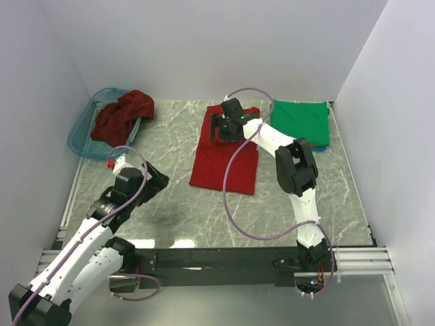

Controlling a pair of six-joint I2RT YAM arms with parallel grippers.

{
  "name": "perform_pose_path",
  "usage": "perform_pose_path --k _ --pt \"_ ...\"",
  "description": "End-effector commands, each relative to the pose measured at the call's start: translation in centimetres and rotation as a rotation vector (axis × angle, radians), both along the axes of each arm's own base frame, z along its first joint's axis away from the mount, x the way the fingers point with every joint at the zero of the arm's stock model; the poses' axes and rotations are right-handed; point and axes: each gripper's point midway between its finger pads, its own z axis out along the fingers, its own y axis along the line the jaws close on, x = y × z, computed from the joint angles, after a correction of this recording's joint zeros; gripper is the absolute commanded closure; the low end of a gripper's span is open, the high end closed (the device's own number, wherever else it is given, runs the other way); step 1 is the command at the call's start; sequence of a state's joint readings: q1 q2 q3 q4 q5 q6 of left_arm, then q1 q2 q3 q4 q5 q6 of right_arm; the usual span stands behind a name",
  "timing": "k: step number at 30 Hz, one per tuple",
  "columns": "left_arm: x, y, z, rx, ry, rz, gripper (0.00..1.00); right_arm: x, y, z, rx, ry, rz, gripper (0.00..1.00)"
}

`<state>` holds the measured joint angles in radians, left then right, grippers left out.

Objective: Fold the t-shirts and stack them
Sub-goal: Fold the tshirt

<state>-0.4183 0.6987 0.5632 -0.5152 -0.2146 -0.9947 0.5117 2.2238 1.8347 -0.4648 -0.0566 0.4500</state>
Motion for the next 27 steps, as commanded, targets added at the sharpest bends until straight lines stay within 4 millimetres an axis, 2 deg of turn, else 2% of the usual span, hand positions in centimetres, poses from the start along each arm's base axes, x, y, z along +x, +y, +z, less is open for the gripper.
perform_pose_path --k 1,2,3,4,5,6,7,8,9,10,11,12,13,14,15,16,19,20,22,23,24,25,27 --pt "1.1 -2.0 0.7 -0.039 -0.058 -0.096 0.01 0.2 -0.9 6.7 0.022 -0.121 -0.009 0.1" --pt "1.4 -2.6 0.9 -0.053 -0.071 -0.119 0.01 -0.7 -1.5 6.1 0.017 -0.11 -0.018 0.09" --pt "1.6 -2.9 0.5 -0.052 -0.056 -0.133 0.01 -1.3 -2.1 8.6 0.037 -0.156 -0.035 0.09" --pt "1.8 -3.2 0.2 -0.051 -0.055 -0.149 0.0 -2.0 -2.5 9.3 0.047 -0.166 -0.042 0.09" --pt "1.9 -3.6 0.1 -0.058 -0.052 -0.168 0.01 -3.1 -3.8 7.9 0.032 -0.154 -0.091 0.09" --pt "2.5 -3.9 -0.3 -0.057 -0.048 -0.17 0.0 -3.8 -4.9 10.8 0.051 -0.223 -0.129 0.09" --pt "2.7 -4.1 -0.6 -0.06 -0.039 -0.173 0.01 -4.5 -5.8 11.1 0.054 -0.242 -0.156 0.09" --pt "2.9 -4.3 -0.9 -0.059 -0.032 -0.179 0.0 -6.0 -7.0 9.5 0.034 -0.223 -0.177 0.09" --pt "3.4 -4.9 -1.2 -0.064 -0.032 -0.199 0.01 -7.1 -7.8 11.5 0.062 -0.265 -0.202 0.09" --pt "3.6 -5.0 -1.4 -0.062 -0.027 -0.206 0.0 -7.8 -9.0 11.7 0.051 -0.279 -0.239 0.09" --pt "3.8 -5.2 -1.7 -0.061 -0.023 -0.212 0.0 -9.4 -10.1 9.7 0.034 -0.247 -0.268 0.09" --pt "4.4 -5.5 -2.1 -0.055 -0.019 -0.217 0.01 -10.6 -11.1 11.3 0.061 -0.287 -0.291 0.09" --pt "4.5 -5.8 -2.4 -0.064 -0.01 -0.229 0.01 -12.1 -12.7 9.1 0.023 -0.264 -0.329 0.08" --pt "4.7 -6.1 -3.2 -0.059 0.014 -0.234 0.01 -12.9 -13.4 8.9 0.034 -0.265 -0.366 0.07" --pt "4.9 -6.4 -3.5 -0.061 0.02 -0.247 0.0 -13.9 -14.3 10.1 0.059 -0.304 -0.389 0.07" --pt "5.3 -6.6 -3.7 -0.058 0.018 -0.252 0.02 -15.0 -15.7 8.5 0.025 -0.29 -0.419 0.06" --pt "5.9 -7.4 -5.1 -0.048 0.063 -0.293 0.07 -17.4 -17.2 8.7 0.032 -0.298 -0.439 0.05" --pt "6.1 -7.7 -5.2 -0.052 0.066 -0.302 0.15 -18.5 -17.8 7.5 0.011 -0.268 -0.442 0.05" --pt "6.4 -8.2 -6.2 -0.051 0.091 -0.324 0.21 -19.6 -18.6 7.5 0.017 -0.268 -0.453 0.05" --pt "6.6 -8.3 -6.8 -0.045 0.112 -0.322 0.22 -20.4 -18.9 6.4 0.008 -0.241 -0.458 0.05" --pt "7.1 -8.6 -6.5 -0.048 0.09 -0.335 0.25 -20.8 -19.1 6.5 0.018 -0.246 -0.46 0.05" --pt "7.2 -8.7 -6.7 -0.049 0.095 -0.338 0.31 -21.4 -19.3 5.7 0.01 -0.229 -0.459 0.05" --pt "7.5 -9.1 -7.1 -0.051 0.106 -0.352 0.32 -21.9 -19.4 5.4 0.018 -0.222 -0.465 0.05"
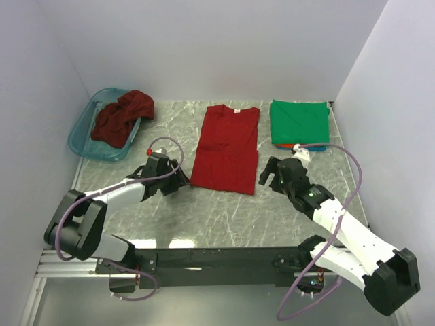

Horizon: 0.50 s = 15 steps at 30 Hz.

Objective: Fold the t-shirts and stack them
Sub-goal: Fold the tshirt

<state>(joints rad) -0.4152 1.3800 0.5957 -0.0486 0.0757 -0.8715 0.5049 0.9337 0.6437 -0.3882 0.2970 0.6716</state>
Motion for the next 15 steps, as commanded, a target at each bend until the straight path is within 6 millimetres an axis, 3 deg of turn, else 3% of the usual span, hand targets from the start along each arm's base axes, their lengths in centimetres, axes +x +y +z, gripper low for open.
perform_pose_path --k 1,5,9,10,15 --pt "2.5 -1.9 2.4 -0.057 -0.096 -0.057 0.33 -0.9 -1.1 -0.8 0.0 0.015 -0.055 0.05" --pt "2.7 -2.5 1.3 -0.065 -0.067 -0.081 0.37 -1.2 -1.2 -1.0 0.005 0.022 -0.055 0.05" --pt "2.7 -3.1 0.5 -0.075 -0.041 -0.112 0.48 -1.3 -1.3 -1.0 0.004 0.023 -0.056 0.05" --pt "2.8 -3.2 0.3 -0.079 -0.041 -0.113 0.55 -1.3 -1.3 -1.1 0.002 0.026 -0.053 0.05" --pt "2.4 -3.5 -1.0 -0.077 -0.001 -0.128 0.63 -1.5 -1.4 -1.7 0.001 0.038 -0.057 0.05"
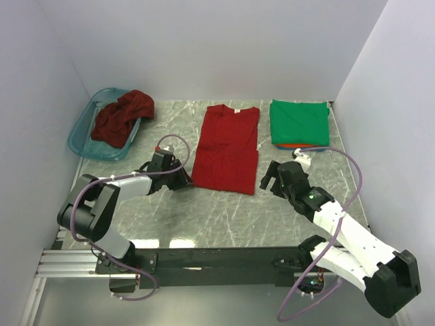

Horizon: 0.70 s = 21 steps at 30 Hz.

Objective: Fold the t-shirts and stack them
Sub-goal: Fold the tshirt

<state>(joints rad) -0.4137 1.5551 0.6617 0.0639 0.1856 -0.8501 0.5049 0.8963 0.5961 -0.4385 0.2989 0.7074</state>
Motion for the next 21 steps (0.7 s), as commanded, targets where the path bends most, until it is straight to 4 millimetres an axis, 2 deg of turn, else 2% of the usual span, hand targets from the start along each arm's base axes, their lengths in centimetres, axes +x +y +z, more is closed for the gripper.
perform_pose_path --k 1,5,8,9,14,19,21 --pt "0.5 -1.0 0.3 -0.023 -0.021 -0.046 0.67 0.1 -0.5 0.0 0.003 -0.017 -0.031 0.05" --pt "0.2 -1.2 -0.6 -0.022 0.01 -0.055 0.82 0.1 -0.1 -0.3 0.004 -0.016 -0.003 0.05" --pt "0.1 -1.2 -0.9 -0.018 0.022 -0.056 0.96 0.0 0.9 -1.1 0.018 0.002 0.059 0.05" --pt "0.1 -1.1 -0.9 -0.016 0.027 -0.052 0.99 -0.3 1.8 -1.3 0.041 0.02 0.107 0.05" --pt "-0.6 -0.7 -0.8 -0.014 0.025 -0.037 0.99 -0.2 5.1 -1.8 0.078 0.029 0.315 0.04" --pt "-1.0 -0.2 -0.8 -0.007 0.024 -0.011 0.99 0.5 5.8 -2.8 0.058 0.054 0.364 0.04" --pt "-1.1 -0.1 -0.7 -0.013 0.018 -0.006 1.0 0.5 6.2 -4.0 0.045 0.102 0.384 0.04"
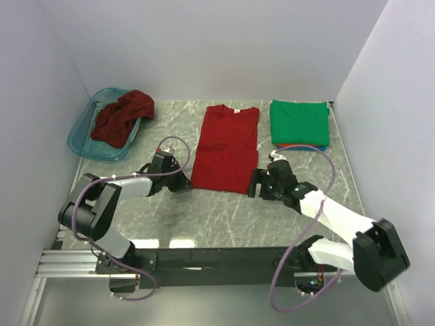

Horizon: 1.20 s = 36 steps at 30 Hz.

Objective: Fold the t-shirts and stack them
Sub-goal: Fold the tshirt

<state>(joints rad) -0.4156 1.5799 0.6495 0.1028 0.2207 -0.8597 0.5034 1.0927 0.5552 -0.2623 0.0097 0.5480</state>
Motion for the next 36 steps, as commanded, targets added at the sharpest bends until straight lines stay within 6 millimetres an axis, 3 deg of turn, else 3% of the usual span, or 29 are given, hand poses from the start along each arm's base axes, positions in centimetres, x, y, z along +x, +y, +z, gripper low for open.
perform_pose_path --k 1,10,13,17,21,27,31,32,34,36 --pt "-0.9 0.4 -0.1 0.012 0.002 0.011 0.99 1.4 1.5 0.3 0.011 -0.018 0.074 0.08" --pt "-0.8 0.6 0.2 0.035 0.003 0.029 0.99 3.5 2.4 -2.5 -0.04 0.04 0.089 0.34" --pt "-0.8 0.5 0.5 0.029 -0.007 0.03 0.99 3.5 2.7 -3.7 -0.042 0.071 0.094 0.49" --pt "-0.7 0.7 0.8 0.037 -0.018 0.036 1.0 3.5 2.9 -4.3 -0.051 0.095 0.114 0.58" --pt "-0.7 0.5 1.0 0.027 -0.026 0.026 1.0 2.9 3.3 -4.7 -0.042 0.127 0.15 0.76" --pt "-1.4 1.2 2.1 0.019 -0.062 0.051 0.99 0.2 4.2 -3.2 0.046 0.157 0.227 0.82" --pt "-2.8 2.4 2.4 0.035 -0.068 0.08 1.0 -3.5 5.3 -1.2 0.151 0.195 0.33 0.82" --pt "-3.0 2.5 3.4 0.015 -0.091 0.087 1.0 -4.6 5.8 -0.8 0.187 0.214 0.369 0.82" --pt "-4.3 3.2 3.1 0.023 -0.072 0.097 0.99 -6.5 5.9 0.1 0.205 0.233 0.419 0.82" --pt "-5.2 3.8 4.2 0.008 -0.089 0.118 1.0 -8.0 6.2 1.1 0.225 0.247 0.471 0.82"
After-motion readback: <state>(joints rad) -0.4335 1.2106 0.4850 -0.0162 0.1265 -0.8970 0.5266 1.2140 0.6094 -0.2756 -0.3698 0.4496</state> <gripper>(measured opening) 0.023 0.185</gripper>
